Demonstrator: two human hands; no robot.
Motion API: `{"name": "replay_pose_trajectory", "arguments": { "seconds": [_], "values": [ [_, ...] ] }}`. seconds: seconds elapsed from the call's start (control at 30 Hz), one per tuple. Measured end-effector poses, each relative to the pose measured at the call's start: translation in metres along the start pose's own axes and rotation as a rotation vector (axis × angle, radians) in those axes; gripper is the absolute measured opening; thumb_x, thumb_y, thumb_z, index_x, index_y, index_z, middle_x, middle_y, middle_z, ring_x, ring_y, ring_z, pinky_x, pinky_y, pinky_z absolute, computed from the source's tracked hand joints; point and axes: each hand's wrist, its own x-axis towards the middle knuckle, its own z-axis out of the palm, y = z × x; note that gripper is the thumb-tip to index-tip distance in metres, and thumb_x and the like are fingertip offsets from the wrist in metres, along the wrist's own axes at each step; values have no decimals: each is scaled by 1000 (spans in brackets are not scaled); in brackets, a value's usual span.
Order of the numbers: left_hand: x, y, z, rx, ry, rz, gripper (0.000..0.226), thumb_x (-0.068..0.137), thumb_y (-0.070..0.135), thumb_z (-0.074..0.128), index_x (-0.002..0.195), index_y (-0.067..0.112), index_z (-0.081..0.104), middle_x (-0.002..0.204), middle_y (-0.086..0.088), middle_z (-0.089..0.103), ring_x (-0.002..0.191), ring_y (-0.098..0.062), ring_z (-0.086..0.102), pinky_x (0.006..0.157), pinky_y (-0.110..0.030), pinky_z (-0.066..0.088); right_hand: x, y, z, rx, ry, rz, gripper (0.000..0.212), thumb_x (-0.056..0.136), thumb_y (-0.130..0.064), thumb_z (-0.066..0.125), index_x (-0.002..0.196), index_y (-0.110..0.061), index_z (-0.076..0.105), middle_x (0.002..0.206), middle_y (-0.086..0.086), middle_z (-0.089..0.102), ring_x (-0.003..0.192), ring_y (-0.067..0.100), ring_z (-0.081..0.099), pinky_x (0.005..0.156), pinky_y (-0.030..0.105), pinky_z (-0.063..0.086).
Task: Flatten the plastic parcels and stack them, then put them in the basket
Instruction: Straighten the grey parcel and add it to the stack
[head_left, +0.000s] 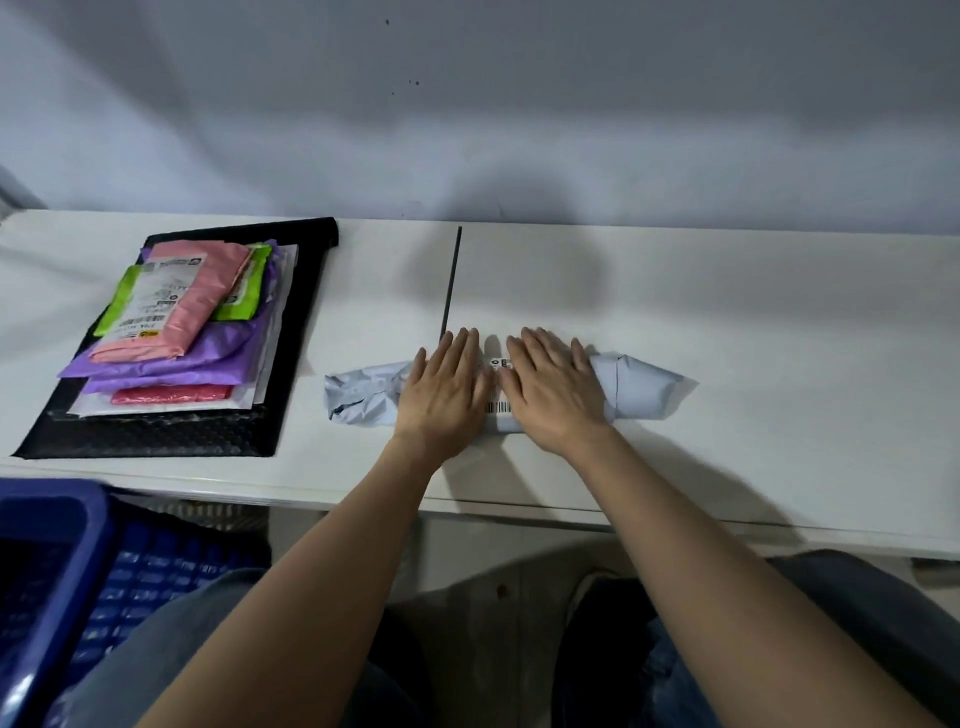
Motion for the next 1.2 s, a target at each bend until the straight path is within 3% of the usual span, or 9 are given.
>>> {"name": "replay_pose_trajectory", "arguments": {
  "seconds": [0.07,0.23,0.63,0.93,1.07,1.2],
  "values": [
    [-2,3,2,-17,11,-14,55,102,37,17,151,11,8,160,-4,7,148,-18,1,118,-35,-2,-5,-2,5,-34,37,7,70,91,-51,-5,150,-18,14,160,1,11,148,16,4,119,43,-3],
    [-4,5,4,-35,13,-40,56,102,36,18,151,12,5,160,-4,2,148,-17,-4,118,-34,-5,-7,-2,8,-48,47,8,58,99,-46,13,151,-19,9,160,1,5,148,16,-1,118,43,-7],
    [2,7,5,33,-16,-97,57,101,39,16,151,15,2,160,-3,3,148,-21,-4,113,-57,-7,1,-2,10,-17,49,10,55,100,-43,18,150,-21,14,160,-1,10,148,17,1,116,56,-2],
    [4,6,6,16,17,-101,58,100,41,18,151,17,3,160,-1,3,148,-19,-3,114,-58,-8,4,2,12,1,78,-8,55,99,-45,18,150,-23,14,160,-2,8,148,16,2,117,52,-4],
    [0,10,3,51,3,-140,58,98,48,16,151,28,3,160,1,-3,147,-23,-10,111,-62,-10,1,11,7,43,102,87,68,93,-61,23,150,-26,11,161,2,1,148,20,-2,116,48,-9],
    [-9,14,4,77,69,-310,69,89,67,13,149,35,2,160,0,-6,146,-30,-13,105,-67,-14,-11,30,0,-14,43,328,92,78,-82,17,150,-27,2,160,5,-10,147,25,-14,111,58,-15]
  ]
}}
